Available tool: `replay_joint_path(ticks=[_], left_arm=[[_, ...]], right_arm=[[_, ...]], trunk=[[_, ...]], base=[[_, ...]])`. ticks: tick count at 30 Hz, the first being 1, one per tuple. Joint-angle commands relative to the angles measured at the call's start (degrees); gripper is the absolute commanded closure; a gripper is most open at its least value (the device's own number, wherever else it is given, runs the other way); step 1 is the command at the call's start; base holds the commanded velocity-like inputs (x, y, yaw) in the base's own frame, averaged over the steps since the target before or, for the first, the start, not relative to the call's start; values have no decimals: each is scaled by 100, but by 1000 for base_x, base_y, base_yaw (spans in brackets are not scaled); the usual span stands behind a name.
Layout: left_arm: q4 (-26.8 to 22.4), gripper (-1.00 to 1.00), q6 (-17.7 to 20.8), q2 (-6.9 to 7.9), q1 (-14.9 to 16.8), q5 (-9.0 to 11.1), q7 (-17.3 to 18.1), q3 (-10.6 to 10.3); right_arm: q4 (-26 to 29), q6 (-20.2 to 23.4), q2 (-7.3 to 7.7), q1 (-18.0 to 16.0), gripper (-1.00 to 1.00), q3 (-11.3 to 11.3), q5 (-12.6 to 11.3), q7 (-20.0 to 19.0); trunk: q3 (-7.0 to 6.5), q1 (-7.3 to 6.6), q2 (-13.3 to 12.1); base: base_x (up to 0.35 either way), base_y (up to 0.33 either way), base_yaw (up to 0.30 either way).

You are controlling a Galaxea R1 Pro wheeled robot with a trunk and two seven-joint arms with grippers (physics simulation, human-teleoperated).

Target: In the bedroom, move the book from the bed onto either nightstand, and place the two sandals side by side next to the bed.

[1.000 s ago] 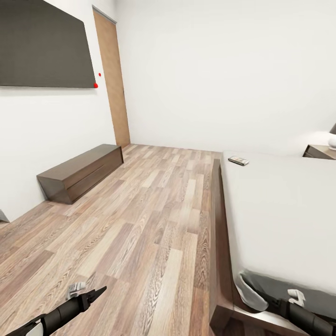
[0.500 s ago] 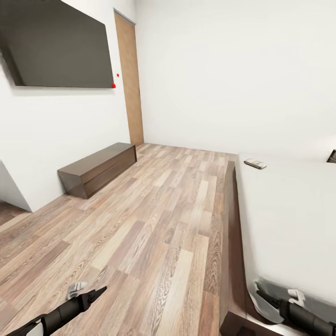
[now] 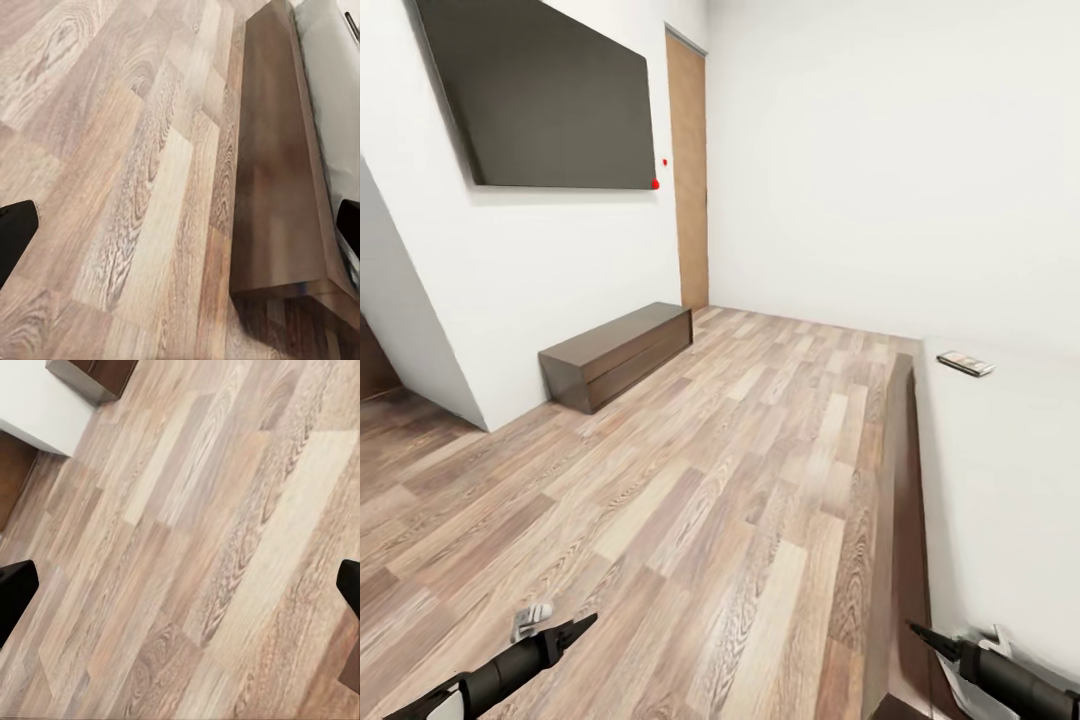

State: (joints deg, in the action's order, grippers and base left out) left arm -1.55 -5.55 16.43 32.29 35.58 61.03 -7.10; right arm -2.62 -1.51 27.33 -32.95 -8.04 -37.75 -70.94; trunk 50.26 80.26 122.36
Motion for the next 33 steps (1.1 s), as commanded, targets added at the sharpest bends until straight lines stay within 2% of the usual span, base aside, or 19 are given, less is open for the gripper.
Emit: replay_joint_path(ticks=[1, 26, 33], left_arm=[[6, -100, -58, -3, 5, 28, 5, -46], [6, -100, -60, -17, 5, 28, 5, -46], [6, -100, -60, -25, 5, 28, 5, -46]], right_arm=[[-20, -16, -2, -9, -100, -49, -48, -23], [-20, -16, -7, -9, -100, -49, -49, -25], [-20, -16, -6, -9, -100, -49, -48, -25]], trunk=[[5, -1, 3], [5, -1, 3], [-120, -155, -278]], base=[[0, 0, 276], [0, 0, 271], [0, 0, 96]])
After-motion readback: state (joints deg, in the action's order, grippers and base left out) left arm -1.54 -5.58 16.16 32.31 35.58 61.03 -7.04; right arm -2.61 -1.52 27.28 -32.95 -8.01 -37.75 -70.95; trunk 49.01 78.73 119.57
